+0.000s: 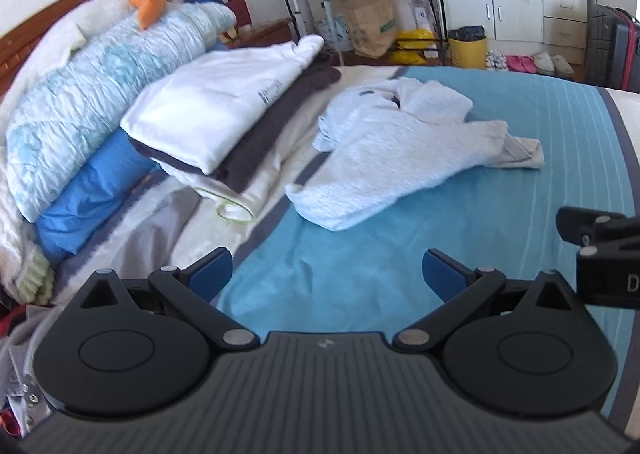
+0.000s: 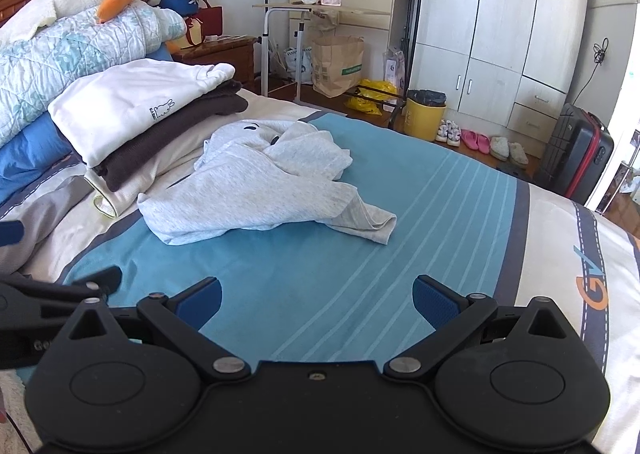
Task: Fold clothes
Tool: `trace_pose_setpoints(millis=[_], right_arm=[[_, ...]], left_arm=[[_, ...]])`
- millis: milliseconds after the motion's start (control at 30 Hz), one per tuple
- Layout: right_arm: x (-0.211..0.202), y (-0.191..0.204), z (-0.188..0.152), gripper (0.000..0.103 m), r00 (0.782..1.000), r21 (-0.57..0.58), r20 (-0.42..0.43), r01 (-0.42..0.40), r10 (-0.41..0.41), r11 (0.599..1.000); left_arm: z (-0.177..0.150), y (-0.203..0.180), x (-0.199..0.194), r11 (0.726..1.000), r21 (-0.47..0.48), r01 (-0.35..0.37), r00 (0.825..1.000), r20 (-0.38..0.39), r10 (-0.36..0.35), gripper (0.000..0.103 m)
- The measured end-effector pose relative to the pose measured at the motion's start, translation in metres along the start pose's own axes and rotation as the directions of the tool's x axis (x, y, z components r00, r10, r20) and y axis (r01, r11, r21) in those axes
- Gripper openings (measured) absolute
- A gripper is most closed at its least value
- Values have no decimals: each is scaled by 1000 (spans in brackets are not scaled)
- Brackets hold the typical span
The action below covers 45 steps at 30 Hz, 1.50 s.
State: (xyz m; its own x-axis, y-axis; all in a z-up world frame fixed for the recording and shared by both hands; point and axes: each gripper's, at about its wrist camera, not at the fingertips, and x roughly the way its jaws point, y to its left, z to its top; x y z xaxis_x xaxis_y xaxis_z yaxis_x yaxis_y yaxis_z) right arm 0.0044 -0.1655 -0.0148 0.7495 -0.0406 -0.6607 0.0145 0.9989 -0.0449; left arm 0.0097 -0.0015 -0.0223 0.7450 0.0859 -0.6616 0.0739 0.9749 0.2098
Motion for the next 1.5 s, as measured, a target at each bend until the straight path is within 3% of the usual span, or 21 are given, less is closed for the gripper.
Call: trace_pose_setpoints(millis=[167,467,1000,1333,1500], right_arm=[[3,-2,-1,103,1000,2,-9,4,-3,1000],[12,-7,-2,103,999,20,-32,-4,4,1000],[11,-9,-3,103,1000,20,-28,-11,12,1000],[18,-24,-4,103,984,156,-17,-172,177,973],[31,-22,-8,103,990,148,-35,-131,137,980]], left_arm=[[-3,6,6,995,-74,63,998,-23,-65,103],[-3,10,7,988,-118,102,995,-5,-104,103],[-4,7,9,993,-97,69,997,-18,-71,103],[-7,5,18,995,-83,50,998,-36,-53,103],[-10,4,28,995,-83,53,997,-52,-58,103]])
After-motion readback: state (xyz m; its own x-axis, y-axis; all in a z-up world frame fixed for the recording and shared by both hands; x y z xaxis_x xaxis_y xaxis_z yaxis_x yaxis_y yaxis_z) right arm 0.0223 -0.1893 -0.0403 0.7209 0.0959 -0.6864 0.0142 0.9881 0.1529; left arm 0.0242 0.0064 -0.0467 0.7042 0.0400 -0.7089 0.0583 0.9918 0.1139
